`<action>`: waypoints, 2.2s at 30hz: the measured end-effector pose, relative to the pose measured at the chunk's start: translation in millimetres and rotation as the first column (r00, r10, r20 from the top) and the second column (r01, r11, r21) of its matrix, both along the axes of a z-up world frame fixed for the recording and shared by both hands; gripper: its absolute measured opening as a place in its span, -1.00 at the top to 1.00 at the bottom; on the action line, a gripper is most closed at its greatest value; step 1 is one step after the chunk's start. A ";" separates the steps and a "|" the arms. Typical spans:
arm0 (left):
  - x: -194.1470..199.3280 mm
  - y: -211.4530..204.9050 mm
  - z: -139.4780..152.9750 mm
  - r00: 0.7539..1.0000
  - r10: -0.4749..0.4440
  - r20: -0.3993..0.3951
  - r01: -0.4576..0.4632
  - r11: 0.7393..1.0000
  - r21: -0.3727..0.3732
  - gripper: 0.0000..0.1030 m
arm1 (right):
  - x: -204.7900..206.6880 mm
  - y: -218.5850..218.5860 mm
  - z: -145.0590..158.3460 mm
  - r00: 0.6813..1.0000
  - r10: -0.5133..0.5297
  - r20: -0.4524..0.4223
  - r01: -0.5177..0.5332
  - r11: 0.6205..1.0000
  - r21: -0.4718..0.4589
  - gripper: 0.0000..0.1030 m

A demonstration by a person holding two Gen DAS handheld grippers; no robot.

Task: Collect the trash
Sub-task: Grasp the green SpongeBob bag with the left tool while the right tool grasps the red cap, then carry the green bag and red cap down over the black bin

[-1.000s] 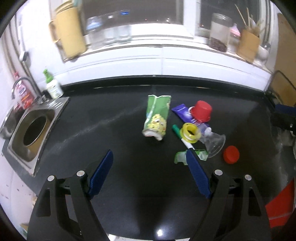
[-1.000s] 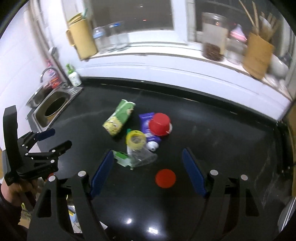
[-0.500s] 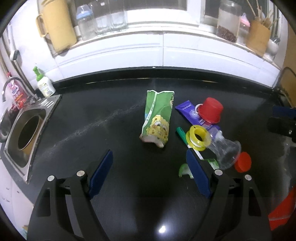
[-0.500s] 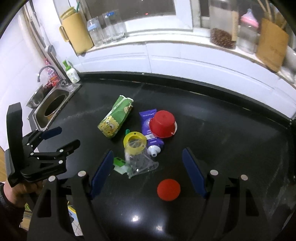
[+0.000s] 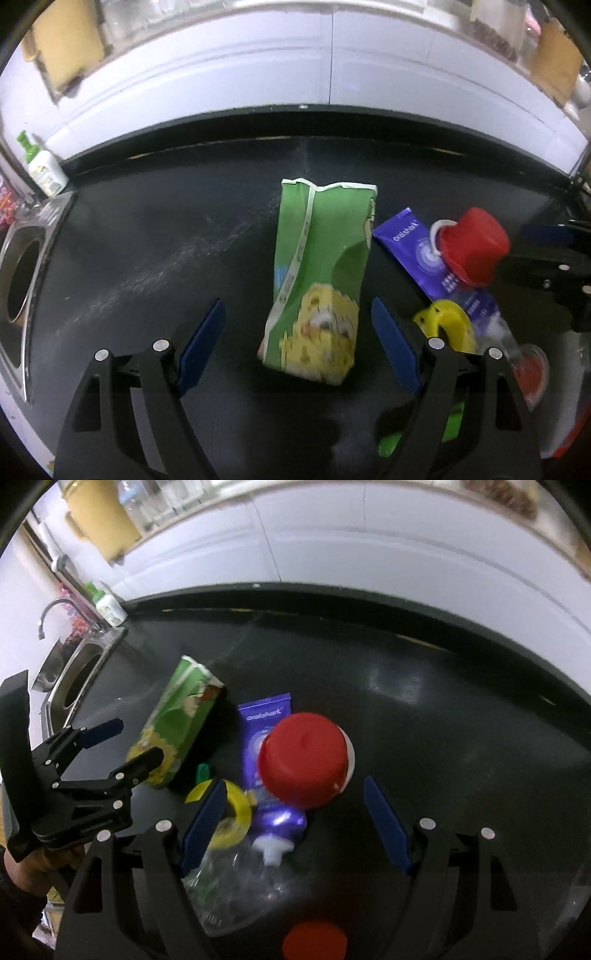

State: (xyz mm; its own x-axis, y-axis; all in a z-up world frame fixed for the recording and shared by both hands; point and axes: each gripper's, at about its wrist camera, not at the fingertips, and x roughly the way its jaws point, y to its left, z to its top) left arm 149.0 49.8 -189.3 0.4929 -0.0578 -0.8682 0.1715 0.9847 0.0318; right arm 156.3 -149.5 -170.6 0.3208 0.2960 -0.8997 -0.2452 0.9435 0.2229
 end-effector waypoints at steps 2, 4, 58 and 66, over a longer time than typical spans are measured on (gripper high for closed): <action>9.0 0.0 -6.7 1.000 -0.004 -0.015 0.004 1.000 -0.007 -0.53 | 10.6 1.1 -8.6 1.000 0.003 -0.020 -0.003 1.000 0.004 -0.44; 16.8 -0.2 -13.8 0.999 -0.011 -0.033 0.011 1.000 -0.017 -0.52 | 17.4 2.9 -14.6 0.999 0.007 -0.036 -0.007 1.000 0.007 -0.44; -297.4 248.2 62.9 0.769 0.636 0.068 -0.637 0.770 0.007 -0.03 | -168.9 311.2 75.8 0.711 0.687 0.149 -0.697 0.716 0.023 -0.05; -396.9 305.0 60.6 0.612 0.788 0.060 -0.790 0.612 0.018 -0.02 | -250.8 409.8 74.3 0.535 0.833 0.140 -0.844 0.535 0.037 -0.05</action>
